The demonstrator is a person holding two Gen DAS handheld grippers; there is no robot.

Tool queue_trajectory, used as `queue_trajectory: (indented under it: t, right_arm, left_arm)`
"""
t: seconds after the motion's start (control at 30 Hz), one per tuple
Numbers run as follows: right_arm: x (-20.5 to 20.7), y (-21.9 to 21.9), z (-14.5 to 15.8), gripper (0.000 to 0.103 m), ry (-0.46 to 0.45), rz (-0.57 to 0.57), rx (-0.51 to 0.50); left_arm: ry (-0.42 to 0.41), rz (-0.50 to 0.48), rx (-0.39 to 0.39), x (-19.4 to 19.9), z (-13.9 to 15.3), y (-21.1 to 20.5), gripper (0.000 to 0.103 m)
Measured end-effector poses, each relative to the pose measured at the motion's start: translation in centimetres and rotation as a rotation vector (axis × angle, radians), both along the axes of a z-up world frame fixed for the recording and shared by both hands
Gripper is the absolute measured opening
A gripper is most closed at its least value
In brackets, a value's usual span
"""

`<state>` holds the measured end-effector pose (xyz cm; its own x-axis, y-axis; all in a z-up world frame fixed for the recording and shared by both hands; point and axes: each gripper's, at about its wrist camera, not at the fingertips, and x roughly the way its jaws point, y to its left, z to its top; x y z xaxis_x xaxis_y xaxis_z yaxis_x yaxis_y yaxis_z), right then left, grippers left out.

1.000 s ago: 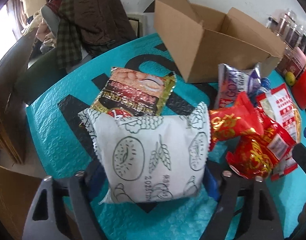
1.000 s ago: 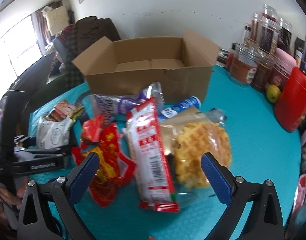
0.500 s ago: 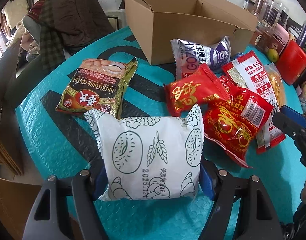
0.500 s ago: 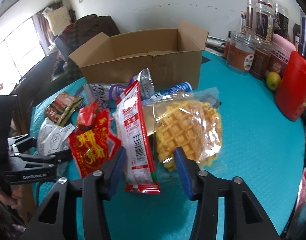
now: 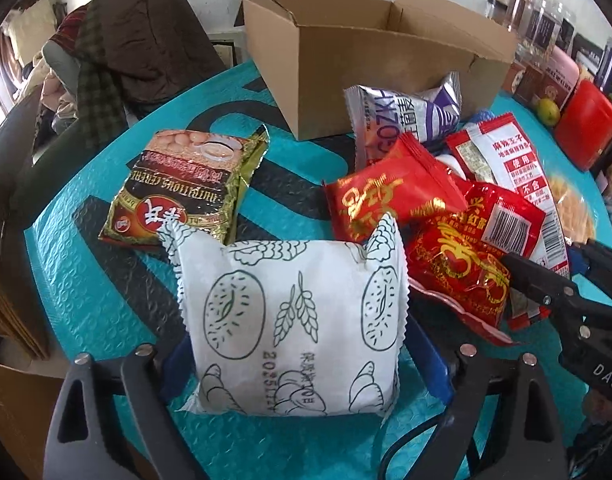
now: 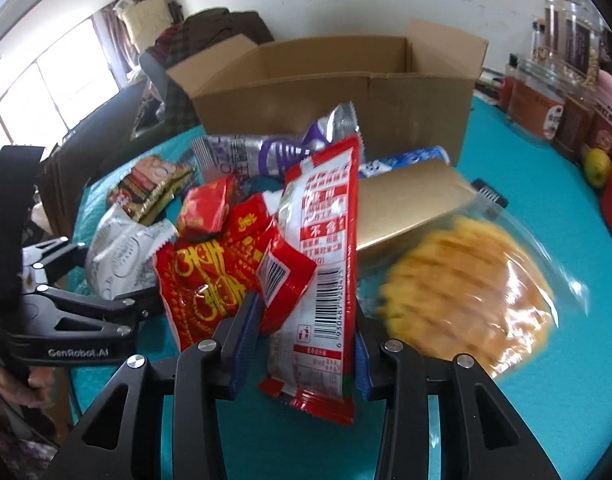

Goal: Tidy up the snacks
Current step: 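Lift the bread bag with the left gripper while the right lifts the sausage stick toward the box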

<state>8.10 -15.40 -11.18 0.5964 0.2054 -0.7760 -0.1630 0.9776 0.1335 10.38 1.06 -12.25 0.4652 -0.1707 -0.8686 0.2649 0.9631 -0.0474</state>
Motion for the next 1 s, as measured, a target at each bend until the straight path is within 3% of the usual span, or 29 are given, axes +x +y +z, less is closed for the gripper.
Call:
queue_trajectory:
  t: [0.07, 0.13, 0.2, 0.73, 1.0]
  right_arm:
    - [-0.4, -0.1, 0.1, 0.037, 0.0, -0.002, 0.001]
    - [-0.9, 0.0, 0.4, 0.027, -0.008, 0.003, 0.009]
    - [-1.6, 0.3, 0.7, 0.021, -0.015, 0.012, 0.012]
    - [-5.6, -1.6, 1.3, 0.022, 0.021, -0.054, -0.03]
    - [-5.5, -1.6, 0.5, 0.022, 0.007, -0.01, -0.034]
  left_arm:
    - [-0.01, 0.007, -0.014, -0.2, 0.1, 0.3, 0.089]
    - [-0.022, 0.029, -0.02, -0.4, 0.3, 0.8, 0.077]
    - [-0.02, 0.037, -0.039, -0.5, 0.4, 1.4, 0.073]
    - [0.001, -0.008, -0.057, -3.3, 0.6, 0.4, 0.072]
    - [-0.005, -0.012, -0.044, -3.5, 0.5, -0.2, 0.072]
